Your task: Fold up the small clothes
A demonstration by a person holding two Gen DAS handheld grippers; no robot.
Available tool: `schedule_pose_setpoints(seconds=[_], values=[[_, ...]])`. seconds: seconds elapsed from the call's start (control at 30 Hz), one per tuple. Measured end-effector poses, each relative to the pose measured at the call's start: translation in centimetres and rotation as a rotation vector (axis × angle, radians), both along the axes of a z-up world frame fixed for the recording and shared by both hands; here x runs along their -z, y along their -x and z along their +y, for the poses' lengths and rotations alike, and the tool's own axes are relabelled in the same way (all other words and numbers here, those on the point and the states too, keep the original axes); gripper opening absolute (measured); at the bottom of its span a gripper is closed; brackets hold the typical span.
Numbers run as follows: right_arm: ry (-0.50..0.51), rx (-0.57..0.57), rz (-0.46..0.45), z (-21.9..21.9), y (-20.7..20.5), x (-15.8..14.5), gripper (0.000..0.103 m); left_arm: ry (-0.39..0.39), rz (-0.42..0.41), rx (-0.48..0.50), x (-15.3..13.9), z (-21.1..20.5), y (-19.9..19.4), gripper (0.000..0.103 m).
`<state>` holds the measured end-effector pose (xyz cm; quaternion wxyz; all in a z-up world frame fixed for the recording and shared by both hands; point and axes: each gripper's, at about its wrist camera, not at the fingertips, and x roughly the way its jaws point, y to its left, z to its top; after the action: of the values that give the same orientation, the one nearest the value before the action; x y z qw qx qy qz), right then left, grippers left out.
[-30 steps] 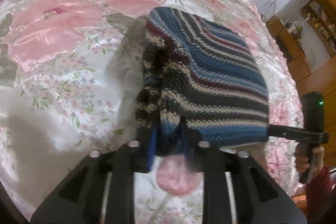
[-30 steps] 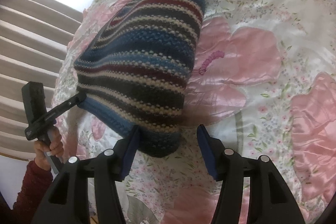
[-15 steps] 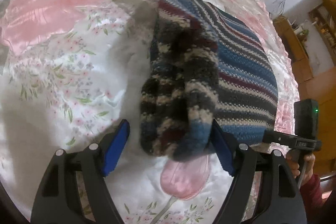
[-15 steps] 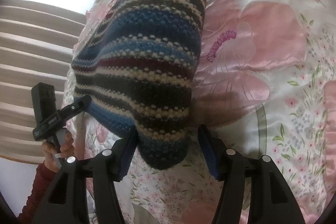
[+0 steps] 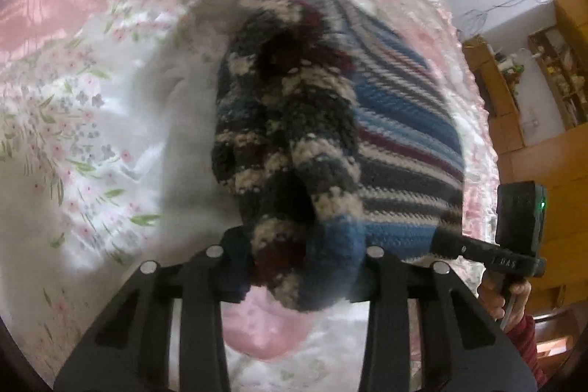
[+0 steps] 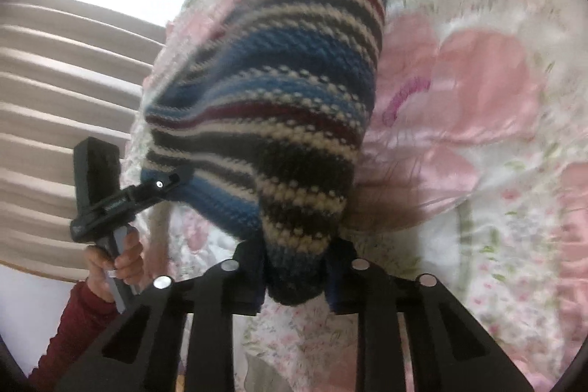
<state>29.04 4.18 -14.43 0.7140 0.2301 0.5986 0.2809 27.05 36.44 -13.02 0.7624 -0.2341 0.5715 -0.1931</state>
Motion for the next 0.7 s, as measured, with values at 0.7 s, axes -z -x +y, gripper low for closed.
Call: schedule_pose_setpoints(seconds=[0.7], values=[[0.118,-0.036,0.038,-1.0,2.1,2.8,0.033,0.011,-0.008,0.089,2.1,-4.2,3.9,0.038]])
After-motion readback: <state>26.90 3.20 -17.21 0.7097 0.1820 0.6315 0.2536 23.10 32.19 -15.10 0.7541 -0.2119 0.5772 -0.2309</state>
